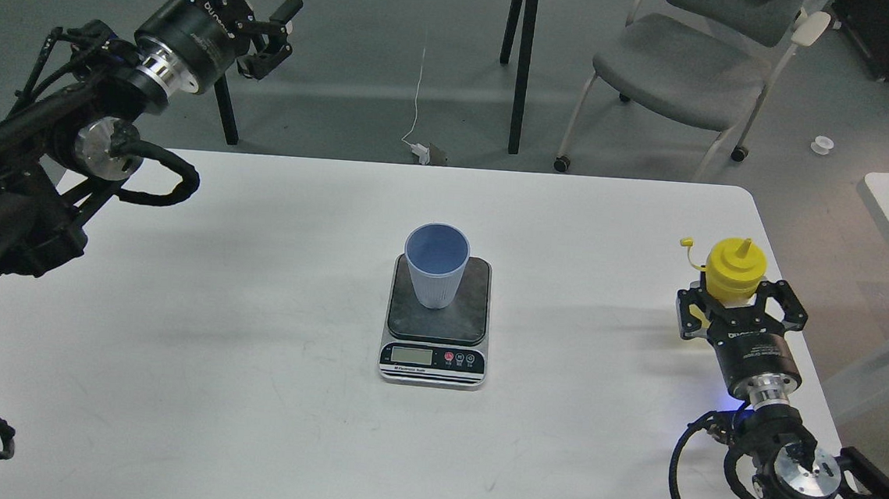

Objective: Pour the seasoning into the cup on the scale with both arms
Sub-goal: 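Lift the yellow bottle with the right gripper toward the cup, then tilt the bottle upside down above the cup to pour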

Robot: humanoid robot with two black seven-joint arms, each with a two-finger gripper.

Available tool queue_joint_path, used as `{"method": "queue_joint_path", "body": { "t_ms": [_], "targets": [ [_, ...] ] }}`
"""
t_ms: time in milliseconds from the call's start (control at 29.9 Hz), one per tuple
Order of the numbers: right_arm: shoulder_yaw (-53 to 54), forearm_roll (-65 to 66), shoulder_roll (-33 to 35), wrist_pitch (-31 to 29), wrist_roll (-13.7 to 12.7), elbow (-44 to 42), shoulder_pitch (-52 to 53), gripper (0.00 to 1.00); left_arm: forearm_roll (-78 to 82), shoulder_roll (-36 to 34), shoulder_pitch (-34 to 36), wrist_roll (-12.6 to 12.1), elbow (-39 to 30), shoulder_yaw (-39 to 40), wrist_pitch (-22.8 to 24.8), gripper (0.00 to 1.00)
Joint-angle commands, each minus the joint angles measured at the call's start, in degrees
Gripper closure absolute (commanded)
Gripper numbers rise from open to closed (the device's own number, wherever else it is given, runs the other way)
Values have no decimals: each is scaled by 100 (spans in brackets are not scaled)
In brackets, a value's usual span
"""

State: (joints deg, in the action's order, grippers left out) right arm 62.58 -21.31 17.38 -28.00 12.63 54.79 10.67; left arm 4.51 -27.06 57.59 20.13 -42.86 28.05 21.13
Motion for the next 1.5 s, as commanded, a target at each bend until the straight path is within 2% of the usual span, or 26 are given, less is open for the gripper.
{"method": "queue_joint_path", "body": {
  "t_ms": [0,167,368,501,702,969,1070,1170,1337,1471],
  "targets": [
    [52,381,651,0,11,163,347,62,-73,-54,-11,9,-3,25,23,1],
    [52,1329,1460,0,11,304,1173,63,-100,-2,-239,9,-3,349,49,1],
    [-18,3183,1523,0,11,418,2166,65,-108,157,-678,9,-3,1070,119,1],
    [-254,4702,1400,750,2,734,2641,65,-204,166,-942,18,-3,1448,366,1],
    [-1448,6891,636,1506,28,770,3590,65,-670,166,-1153,18,6,1528,445,1],
    [-3338,8721,-366,2368,353,94,4768,65,-820,315,-1408,9,59,1519,471,1],
    [-3717,9248,-489,2597,512,-56,4971,65,-820,403,-1531,9,59,1519,471,1],
    [-3998,9749,-656,2772,529,-91,5085,65,-820,465,-1549,18,59,1528,463,1],
    [-4622,10743,-780,3431,530,-275,5086,66,-812,482,-1540,18,59,1528,445,1],
    [-5001,10920,-893,3941,538,-513,5077,66,-811,491,-1540,18,59,1536,419,1]
  ]
}}
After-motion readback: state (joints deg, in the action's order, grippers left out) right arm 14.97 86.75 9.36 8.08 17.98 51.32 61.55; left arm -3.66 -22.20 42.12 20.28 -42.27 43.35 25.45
